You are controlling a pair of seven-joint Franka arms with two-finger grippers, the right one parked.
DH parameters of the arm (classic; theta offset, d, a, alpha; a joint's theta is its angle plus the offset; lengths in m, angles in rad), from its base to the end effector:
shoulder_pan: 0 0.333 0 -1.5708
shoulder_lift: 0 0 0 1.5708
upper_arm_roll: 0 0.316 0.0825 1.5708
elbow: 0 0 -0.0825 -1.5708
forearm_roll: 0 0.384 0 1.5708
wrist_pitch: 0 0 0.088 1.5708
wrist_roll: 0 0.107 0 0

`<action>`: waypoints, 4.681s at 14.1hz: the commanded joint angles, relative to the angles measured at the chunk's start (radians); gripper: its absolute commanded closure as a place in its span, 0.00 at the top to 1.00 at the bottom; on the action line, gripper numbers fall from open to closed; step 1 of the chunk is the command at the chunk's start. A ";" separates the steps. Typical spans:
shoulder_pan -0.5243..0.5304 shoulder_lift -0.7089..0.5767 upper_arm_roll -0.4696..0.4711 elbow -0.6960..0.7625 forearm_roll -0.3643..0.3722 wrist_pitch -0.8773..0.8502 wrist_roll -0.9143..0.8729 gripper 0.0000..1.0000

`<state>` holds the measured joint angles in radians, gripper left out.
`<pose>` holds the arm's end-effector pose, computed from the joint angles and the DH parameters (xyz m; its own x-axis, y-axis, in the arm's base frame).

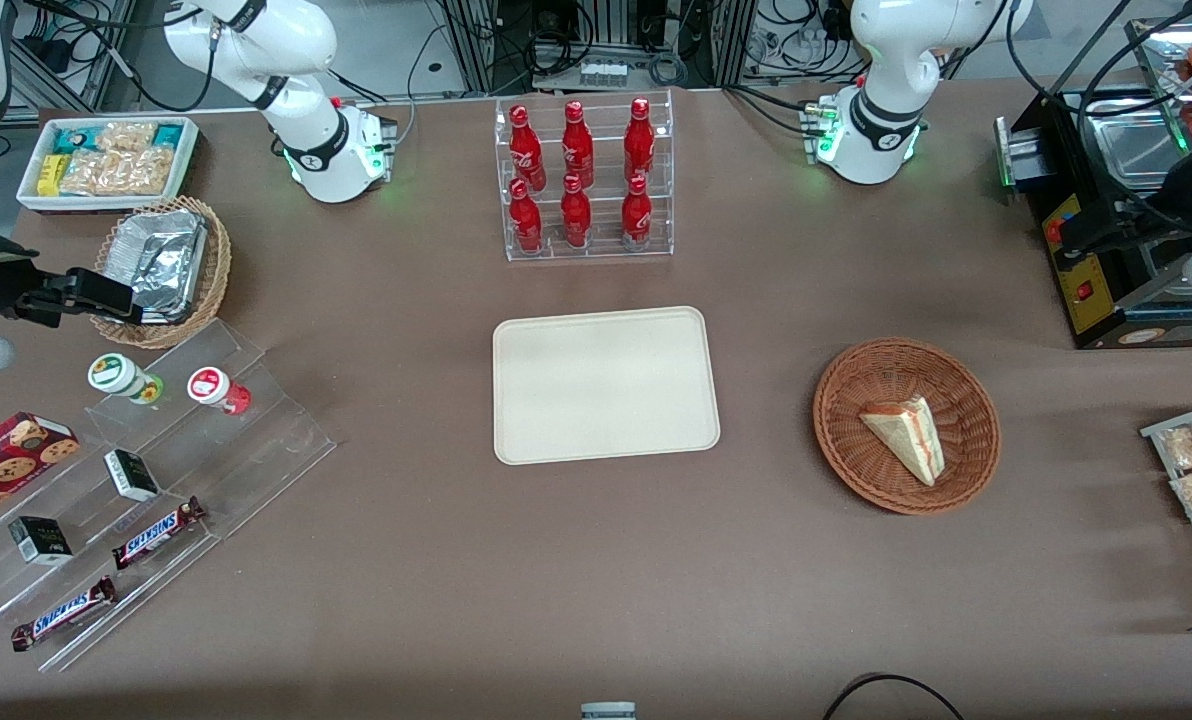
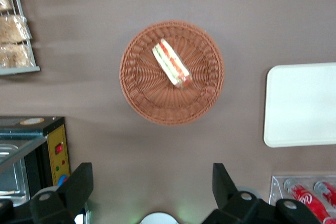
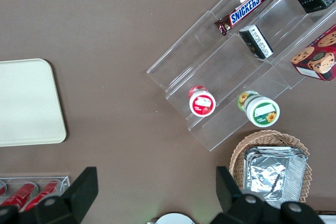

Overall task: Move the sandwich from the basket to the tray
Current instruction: 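Move the left gripper over the sandwich in the woven basket, then lower the left gripper and close it on the wrapped sandwich, then lift the sandwich and carry it over the cream tray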

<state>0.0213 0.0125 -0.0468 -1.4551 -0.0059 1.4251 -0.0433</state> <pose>0.5431 -0.0144 0.6589 0.9989 0.0169 -0.0427 0.0172 -0.9998 0.0046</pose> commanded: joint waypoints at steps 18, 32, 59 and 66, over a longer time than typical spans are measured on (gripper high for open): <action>-0.009 -0.013 0.005 -0.694 -0.002 0.771 -0.444 1.00; -0.017 0.219 -0.041 -0.740 -0.002 1.088 -0.592 1.00; -0.020 0.238 -0.183 -0.362 0.083 0.599 -0.583 0.00; -0.213 0.285 -0.248 -0.242 0.073 0.549 -0.610 0.00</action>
<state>-0.1308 0.2518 -0.2972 -1.7603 0.0580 1.9946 -0.6340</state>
